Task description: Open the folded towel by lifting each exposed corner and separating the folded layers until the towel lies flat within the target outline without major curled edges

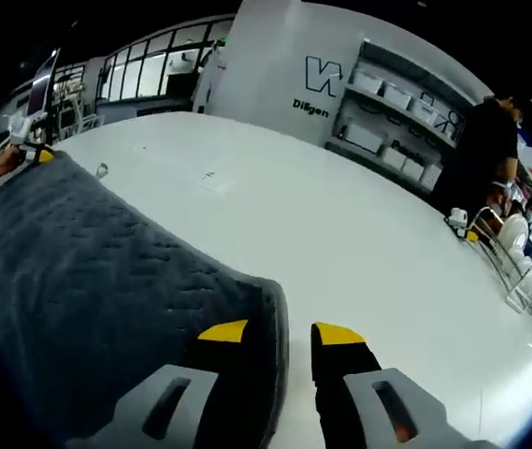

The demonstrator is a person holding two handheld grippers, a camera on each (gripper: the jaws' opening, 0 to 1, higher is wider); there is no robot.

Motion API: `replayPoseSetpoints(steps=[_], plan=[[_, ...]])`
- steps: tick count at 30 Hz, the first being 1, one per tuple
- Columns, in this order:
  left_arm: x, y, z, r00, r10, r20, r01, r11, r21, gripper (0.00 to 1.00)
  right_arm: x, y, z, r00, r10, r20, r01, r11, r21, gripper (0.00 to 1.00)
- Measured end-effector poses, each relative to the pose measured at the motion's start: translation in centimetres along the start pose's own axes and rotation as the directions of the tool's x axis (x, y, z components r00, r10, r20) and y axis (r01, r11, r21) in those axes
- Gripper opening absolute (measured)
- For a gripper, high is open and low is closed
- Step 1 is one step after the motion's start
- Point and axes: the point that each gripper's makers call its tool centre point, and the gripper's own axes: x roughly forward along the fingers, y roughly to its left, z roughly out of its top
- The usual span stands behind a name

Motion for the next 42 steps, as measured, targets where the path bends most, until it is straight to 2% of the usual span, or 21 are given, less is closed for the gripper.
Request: replayPoseSetpoints(steps=[6, 8, 10, 12, 16, 17, 18, 22, 26, 29, 32, 37, 39, 40, 42], plan=[[-0.2, 0.7, 1.5, 0.997, 0.001, 0.074, 0.004, 0.998, -0.070, 0.30, 0.3, 1.1, 1.9, 0.998, 0.044, 0.055, -0.045, 0.999, 0.026, 0.22], [-0.1, 1.7, 1.9, 0.997, 0.023, 0.074, -0.017, 0.997, -0.079, 0.28, 0.7, 1.3, 2.0, 0.997, 0.052, 0.055, -0.054, 0.998, 0.028, 0.21], [0.1, 3.0, 1.8, 0.996, 0.069, 0.049, -0.067, 0.996, -0.056, 0.22, 1.2, 1.5, 1.9, 0.997, 0.062, 0.048, -0.064, 0.997, 0.035, 0.20], [0.5, 3.5, 1.6, 0.996, 0.087, 0.031, -0.085, 0.996, -0.038, 0.13, 1.7, 2.0, 1.8, 0.995, 0.089, 0.046, -0.092, 0.995, 0.050, 0.17], [1.5, 3.8, 1.3, 0.996, 0.094, -0.001, -0.094, 0.996, -0.002, 0.13, 2.4, 2.5, 1.1, 0.994, 0.108, 0.023, -0.109, 0.992, 0.066, 0.17], [1.6, 3.6, 1.2, 0.996, 0.094, -0.005, -0.094, 0.995, 0.018, 0.13, 2.5, 2.5, 0.8, 0.994, 0.109, 0.012, -0.110, 0.991, 0.071, 0.17], [1.8, 3.6, 0.8, 0.994, 0.102, -0.033, -0.100, 0.993, 0.057, 0.13, 2.7, 2.4, 0.5, 0.994, 0.111, 0.004, -0.111, 0.991, 0.077, 0.17], [2.1, 3.7, 1.0, 0.992, 0.125, -0.032, -0.122, 0.988, 0.098, 0.11, 2.9, 2.0, 0.2, 0.993, 0.118, 0.011, -0.119, 0.986, 0.118, 0.16], [2.2, 3.7, 1.1, 0.984, 0.171, -0.047, -0.156, 0.962, 0.222, 0.05, 3.0, 2.0, 0.1, 0.992, 0.124, 0.020, -0.125, 0.982, 0.141, 0.16], [2.4, 3.4, 1.1, 0.980, 0.190, -0.063, -0.168, 0.952, 0.256, 0.03, 3.1, 1.8, 0.0, 0.992, 0.124, 0.029, -0.127, 0.977, 0.170, 0.16], [2.3, 3.6, 1.1, 0.979, 0.192, -0.067, -0.170, 0.954, 0.248, 0.03, 3.1, 1.8, 0.1, 0.991, 0.128, 0.036, -0.132, 0.974, 0.186, 0.16], [2.3, 3.7, 1.1, 0.982, 0.182, -0.050, -0.168, 0.964, 0.205, 0.04, 3.1, 1.8, 0.2, 0.993, 0.113, 0.040, -0.118, 0.980, 0.160, 0.18], [2.1, 3.7, 1.1, 0.983, 0.179, -0.046, -0.168, 0.969, 0.181, 0.05, 3.0, 1.7, 0.2, 0.995, 0.092, 0.035, -0.096, 0.984, 0.151, 0.22], [2.0, 3.7, 1.1, 0.984, 0.173, -0.044, -0.165, 0.974, 0.157, 0.08, 2.8, 1.6, 0.3, 0.996, 0.080, 0.033, -0.084, 0.986, 0.144, 0.24], [1.3, 4.0, 1.6, 0.984, 0.178, -0.022, -0.174, 0.977, 0.121, 0.21, 2.3, 1.1, 0.7, 0.998, 0.040, 0.039, -0.045, 0.992, 0.120, 0.29]])
